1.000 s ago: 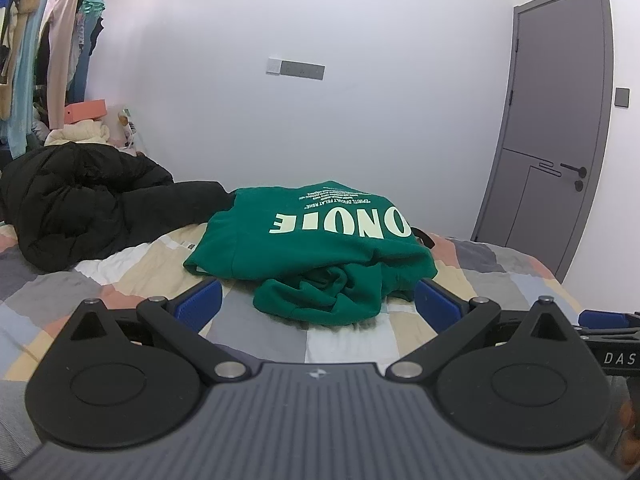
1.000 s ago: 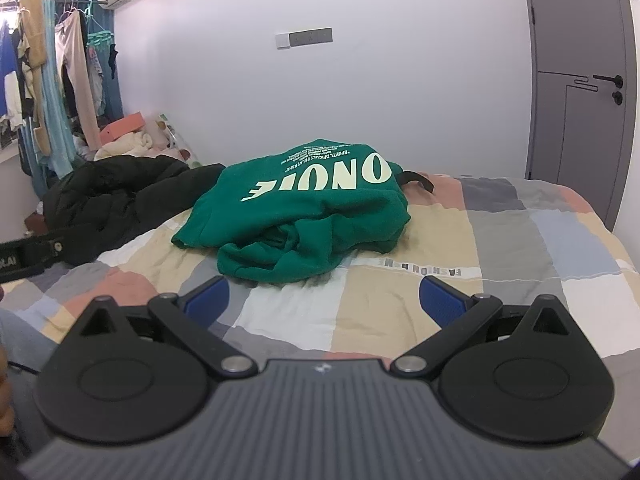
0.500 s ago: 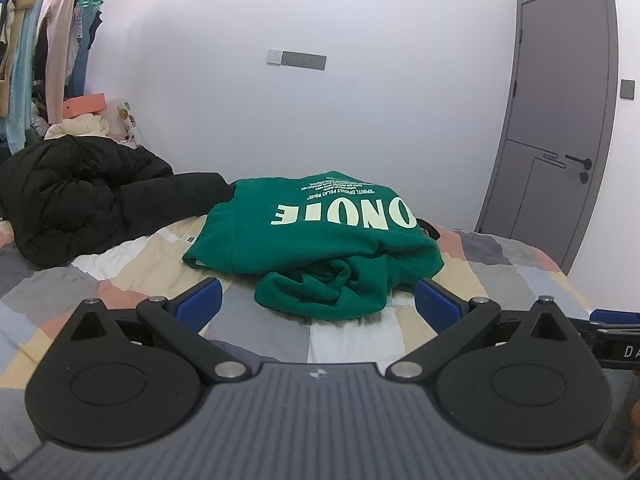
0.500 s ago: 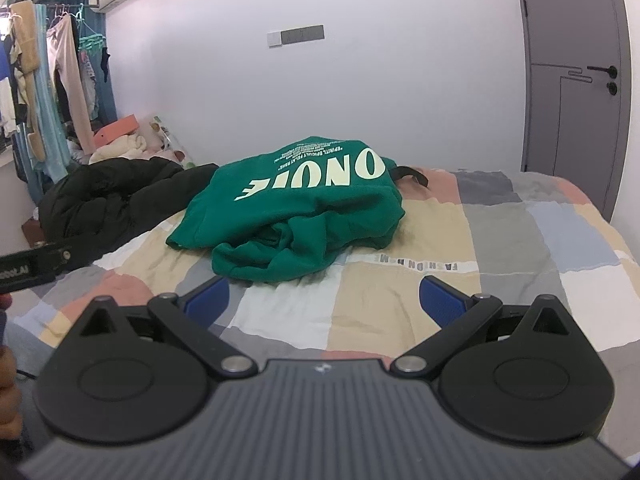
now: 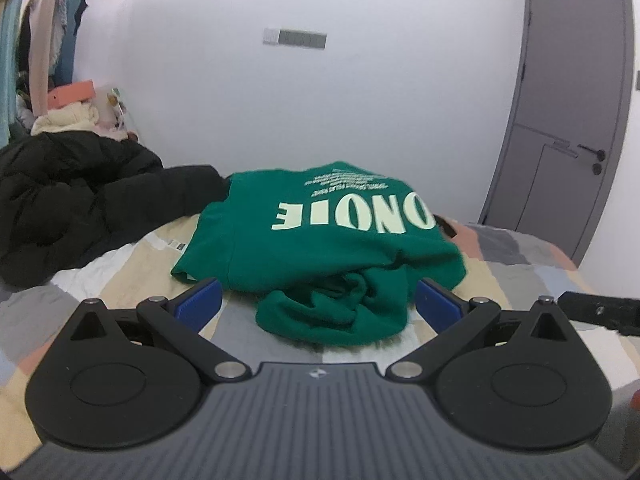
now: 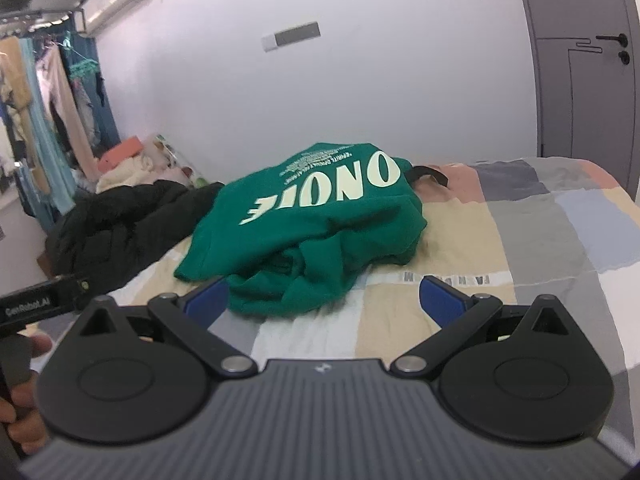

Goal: Fold large clothes
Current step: 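Grasp the green hoodie fabric with the left gripper while the right gripper grasps nearby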

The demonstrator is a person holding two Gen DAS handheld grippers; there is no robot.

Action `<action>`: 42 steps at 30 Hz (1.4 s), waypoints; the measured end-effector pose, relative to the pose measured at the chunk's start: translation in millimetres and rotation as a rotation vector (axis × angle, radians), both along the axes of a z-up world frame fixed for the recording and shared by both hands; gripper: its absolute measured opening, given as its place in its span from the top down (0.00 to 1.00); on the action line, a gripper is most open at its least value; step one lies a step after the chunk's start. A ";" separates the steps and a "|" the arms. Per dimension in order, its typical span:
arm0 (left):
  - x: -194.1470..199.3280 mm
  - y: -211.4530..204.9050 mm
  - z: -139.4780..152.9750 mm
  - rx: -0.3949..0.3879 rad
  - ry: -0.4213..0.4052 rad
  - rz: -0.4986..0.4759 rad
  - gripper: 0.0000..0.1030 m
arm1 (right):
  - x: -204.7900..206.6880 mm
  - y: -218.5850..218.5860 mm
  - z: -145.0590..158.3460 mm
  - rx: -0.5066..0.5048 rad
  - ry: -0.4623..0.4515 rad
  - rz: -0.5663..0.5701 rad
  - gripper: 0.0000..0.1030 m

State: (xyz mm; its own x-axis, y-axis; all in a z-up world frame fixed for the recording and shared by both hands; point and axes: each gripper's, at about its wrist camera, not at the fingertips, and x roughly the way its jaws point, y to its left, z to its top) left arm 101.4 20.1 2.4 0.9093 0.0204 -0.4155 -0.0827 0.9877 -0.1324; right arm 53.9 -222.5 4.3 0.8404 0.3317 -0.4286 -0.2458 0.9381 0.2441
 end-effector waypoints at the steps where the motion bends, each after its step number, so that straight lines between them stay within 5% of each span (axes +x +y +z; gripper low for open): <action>1: 11.3 3.5 -1.4 0.000 0.002 0.000 0.00 | 11.1 2.7 1.6 0.010 0.014 0.010 0.00; 9: 119.2 23.6 -34.8 -0.024 0.111 -0.065 0.00 | 113.8 40.2 -2.4 0.009 0.127 -0.017 0.00; 14: 170.4 34.6 -82.8 -0.052 0.198 -0.068 0.00 | 176.1 52.9 -41.9 0.069 0.224 -0.035 0.00; 17: 194.1 48.6 -112.9 -0.152 0.242 -0.094 0.00 | 200.2 59.6 -76.7 0.075 0.246 -0.023 0.00; 22: 222.3 59.3 -151.5 -0.239 0.299 -0.100 0.01 | 224.0 64.5 -129.2 0.109 0.332 -0.018 0.00; 26: 237.9 65.0 -169.8 -0.263 0.308 -0.076 0.01 | 237.8 63.4 -145.5 0.163 0.316 0.023 0.01; 29: 243.0 64.9 -177.7 -0.255 0.312 -0.081 0.02 | 244.4 63.4 -156.1 0.200 0.319 0.064 0.11; 32: 239.6 62.7 -182.8 -0.252 0.315 -0.058 0.06 | 247.1 68.4 -164.4 0.210 0.335 0.123 0.35; 35: 234.5 58.8 -183.7 -0.242 0.310 -0.076 0.20 | 240.4 72.8 -162.7 0.184 0.299 0.152 0.57; 38: 226.1 54.5 -182.4 -0.226 0.324 -0.107 0.52 | 235.8 75.2 -157.5 0.137 0.269 0.158 0.83; 39: 222.5 52.0 -180.7 -0.209 0.331 -0.121 0.67 | 236.3 75.3 -154.9 0.113 0.252 0.153 0.87; 42: 209.0 47.7 -171.6 -0.231 0.317 -0.152 0.82 | 231.4 70.1 -145.5 0.118 0.228 0.141 0.89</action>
State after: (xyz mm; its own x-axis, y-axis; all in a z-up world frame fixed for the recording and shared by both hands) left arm 310.4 67.8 -169.2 0.7213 -0.2303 -0.6532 -0.0106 0.9393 -0.3429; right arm 285.4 -152.4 -141.2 0.6691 0.4972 -0.5524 -0.2984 0.8604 0.4131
